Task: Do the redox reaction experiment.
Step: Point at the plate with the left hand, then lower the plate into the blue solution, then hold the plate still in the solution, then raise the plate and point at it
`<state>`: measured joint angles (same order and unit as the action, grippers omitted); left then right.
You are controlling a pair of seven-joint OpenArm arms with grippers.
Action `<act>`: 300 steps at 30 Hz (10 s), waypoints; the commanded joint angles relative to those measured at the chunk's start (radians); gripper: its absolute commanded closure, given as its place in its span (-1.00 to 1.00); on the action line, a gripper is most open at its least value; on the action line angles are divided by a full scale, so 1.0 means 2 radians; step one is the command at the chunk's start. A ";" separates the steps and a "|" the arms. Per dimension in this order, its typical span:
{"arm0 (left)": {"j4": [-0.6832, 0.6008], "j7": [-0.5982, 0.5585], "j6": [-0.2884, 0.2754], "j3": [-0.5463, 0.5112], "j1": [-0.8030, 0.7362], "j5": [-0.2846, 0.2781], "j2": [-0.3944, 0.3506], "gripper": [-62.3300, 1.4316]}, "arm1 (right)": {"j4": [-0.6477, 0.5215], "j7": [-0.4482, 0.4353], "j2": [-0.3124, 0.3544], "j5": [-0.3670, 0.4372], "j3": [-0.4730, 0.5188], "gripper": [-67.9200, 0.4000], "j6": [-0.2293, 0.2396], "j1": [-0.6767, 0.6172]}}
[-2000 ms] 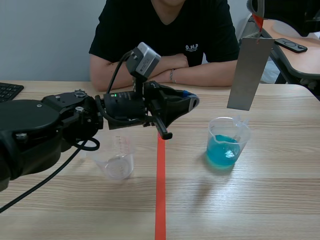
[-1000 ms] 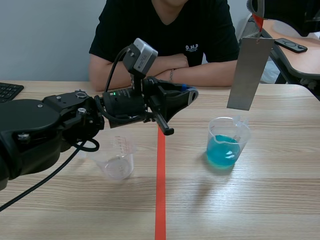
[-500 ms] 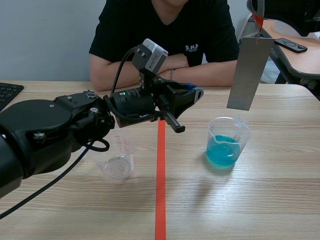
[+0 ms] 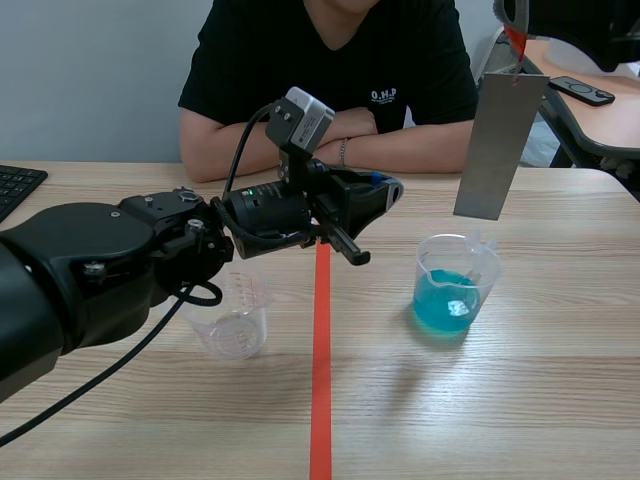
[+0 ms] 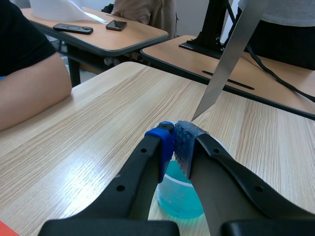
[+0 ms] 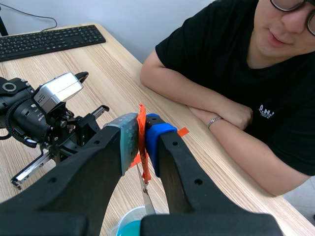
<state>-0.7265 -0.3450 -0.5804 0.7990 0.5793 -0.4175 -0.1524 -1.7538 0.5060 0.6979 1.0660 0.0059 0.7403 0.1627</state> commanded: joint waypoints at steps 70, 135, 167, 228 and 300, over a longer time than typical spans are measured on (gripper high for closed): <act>-0.010 -0.009 -0.016 -0.001 0.014 -0.007 0.011 0.87 | -0.001 -0.009 0.003 0.006 0.001 0.94 0.003 0.007; -0.174 -0.431 0.188 -0.518 -0.822 0.271 -0.165 0.87 | -0.001 -0.010 0.003 0.010 0.001 0.94 0.003 0.007; -0.174 -0.435 0.188 -0.518 -0.823 0.265 -0.165 0.87 | 0.116 -0.103 -0.014 -0.010 -0.059 0.94 0.003 0.008; -0.174 -0.435 0.188 -0.518 -0.823 0.265 -0.164 0.87 | 0.237 -0.236 -0.049 -0.187 -0.124 0.95 0.003 0.009; -0.174 -0.435 0.188 -0.518 -0.823 0.265 -0.164 0.87 | 0.032 -0.082 0.080 0.081 -0.035 0.94 0.003 0.009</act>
<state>-1.0622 -1.1988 -0.2092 -0.2359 -1.0584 0.1192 -0.4850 -1.6794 0.3519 0.8425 1.2064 -0.0822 0.7380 0.1627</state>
